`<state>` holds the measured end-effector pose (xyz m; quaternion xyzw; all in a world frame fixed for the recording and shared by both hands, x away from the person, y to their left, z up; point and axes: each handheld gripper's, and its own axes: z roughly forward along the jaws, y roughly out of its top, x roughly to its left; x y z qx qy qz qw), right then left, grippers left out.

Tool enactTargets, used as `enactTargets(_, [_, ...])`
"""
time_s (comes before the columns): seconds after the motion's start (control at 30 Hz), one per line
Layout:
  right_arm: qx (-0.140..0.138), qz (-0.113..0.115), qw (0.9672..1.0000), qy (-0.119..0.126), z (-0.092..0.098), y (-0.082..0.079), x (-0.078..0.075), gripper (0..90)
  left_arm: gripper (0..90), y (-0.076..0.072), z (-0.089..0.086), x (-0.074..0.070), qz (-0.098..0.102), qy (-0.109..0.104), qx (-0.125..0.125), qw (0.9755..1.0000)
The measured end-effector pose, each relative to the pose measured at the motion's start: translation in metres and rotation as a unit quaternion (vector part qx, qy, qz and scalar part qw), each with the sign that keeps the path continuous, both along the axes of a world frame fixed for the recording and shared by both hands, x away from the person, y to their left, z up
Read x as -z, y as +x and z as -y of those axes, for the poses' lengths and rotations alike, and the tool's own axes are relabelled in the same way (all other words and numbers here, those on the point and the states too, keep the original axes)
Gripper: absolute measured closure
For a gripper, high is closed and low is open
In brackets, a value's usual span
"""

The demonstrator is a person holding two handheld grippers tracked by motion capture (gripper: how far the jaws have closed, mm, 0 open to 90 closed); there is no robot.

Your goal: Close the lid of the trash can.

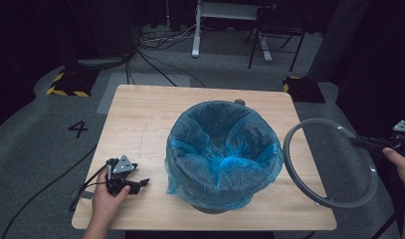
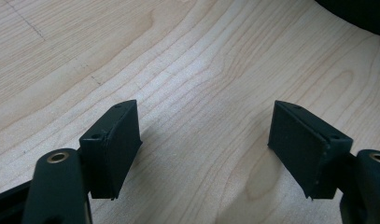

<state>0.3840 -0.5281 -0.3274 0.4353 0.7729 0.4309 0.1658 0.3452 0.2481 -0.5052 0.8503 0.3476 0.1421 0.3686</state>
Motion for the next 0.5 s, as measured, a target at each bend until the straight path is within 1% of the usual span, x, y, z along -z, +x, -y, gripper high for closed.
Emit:
enactTargets(0.03, [0.0,0.003,1.0,0.005,0.0,-0.001,-0.003,79.5,25.0,0.0,0.0,0.0,0.0,0.0,0.0,1.0])
enactTargets(0.27, [-0.002,0.024,0.9997,0.007,-0.001,-0.003,-0.028,79.5,25.0,0.0,0.0,0.0,0.0,0.0,0.0,1.0])
enactTargets(0.33, [-0.004,0.03,0.9995,0.012,-0.002,-0.003,-0.036,79.5,25.0,0.0,0.0,0.0,0.0,0.0,0.0,1.0])
enactTargets(0.5, [-0.004,0.038,0.9993,0.005,-0.01,-0.001,-0.055,79.5,25.0,0.0,0.0,0.0,0.0,0.0,0.0,1.0])
